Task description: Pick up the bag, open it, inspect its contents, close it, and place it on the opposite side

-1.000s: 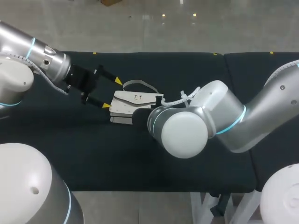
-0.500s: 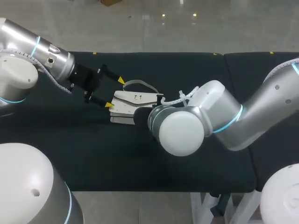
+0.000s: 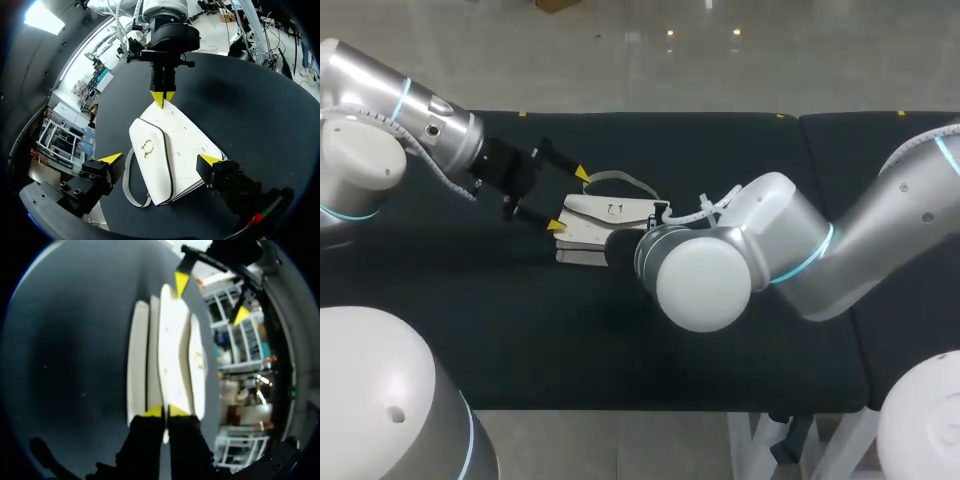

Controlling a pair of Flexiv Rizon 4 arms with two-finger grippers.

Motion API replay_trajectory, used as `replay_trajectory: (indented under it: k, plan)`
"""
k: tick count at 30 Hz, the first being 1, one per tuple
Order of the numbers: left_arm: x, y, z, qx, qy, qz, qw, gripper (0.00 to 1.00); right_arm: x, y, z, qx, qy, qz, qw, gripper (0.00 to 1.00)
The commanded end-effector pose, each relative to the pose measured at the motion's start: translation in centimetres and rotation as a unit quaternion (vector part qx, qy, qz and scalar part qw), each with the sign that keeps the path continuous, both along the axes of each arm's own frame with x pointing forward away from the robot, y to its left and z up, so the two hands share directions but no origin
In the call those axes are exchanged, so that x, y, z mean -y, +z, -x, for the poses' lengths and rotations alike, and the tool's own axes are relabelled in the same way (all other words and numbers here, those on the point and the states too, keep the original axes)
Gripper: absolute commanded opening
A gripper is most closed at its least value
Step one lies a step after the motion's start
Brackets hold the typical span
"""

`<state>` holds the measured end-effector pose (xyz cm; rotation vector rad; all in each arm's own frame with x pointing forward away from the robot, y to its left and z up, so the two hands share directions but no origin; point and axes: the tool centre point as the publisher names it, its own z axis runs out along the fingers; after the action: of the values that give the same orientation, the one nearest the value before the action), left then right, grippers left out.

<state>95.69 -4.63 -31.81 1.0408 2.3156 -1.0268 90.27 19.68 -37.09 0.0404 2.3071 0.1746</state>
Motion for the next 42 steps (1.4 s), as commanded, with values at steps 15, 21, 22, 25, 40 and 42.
replay_trajectory:
  k: [15,21,22,25,40,42]
  plan:
    - [0.9,-0.4,2.2,0.08,-0.012,0.036,0.996,0.75,0.0,-0.7,0.4,0.02,-0.005,-0.012,1.0,0.0]
    - [1.4,-1.4,1.9,0.068,-0.038,0.04,0.996,0.73,0.0,-0.7,0.4,0.02,-0.005,-0.012,1.0,0.0]
    - [1.5,-1.6,1.8,0.065,-0.044,0.041,0.996,0.73,0.0,-0.7,0.4,0.02,-0.005,-0.012,1.0,0.0]
    - [2.0,-2.2,1.4,0.066,-0.046,0.04,0.996,0.68,0.0,-0.7,0.4,0.02,-0.005,-0.012,1.0,0.0]
    - [4.3,-4.0,-0.9,0.097,-0.031,0.018,0.995,0.48,0.0,-0.7,0.4,0.02,-0.005,-0.012,1.0,0.0]
    - [4.5,-4.2,-1.3,0.102,-0.025,0.015,0.994,0.4,0.0,-0.7,0.4,0.02,-0.005,-0.012,1.0,0.0]
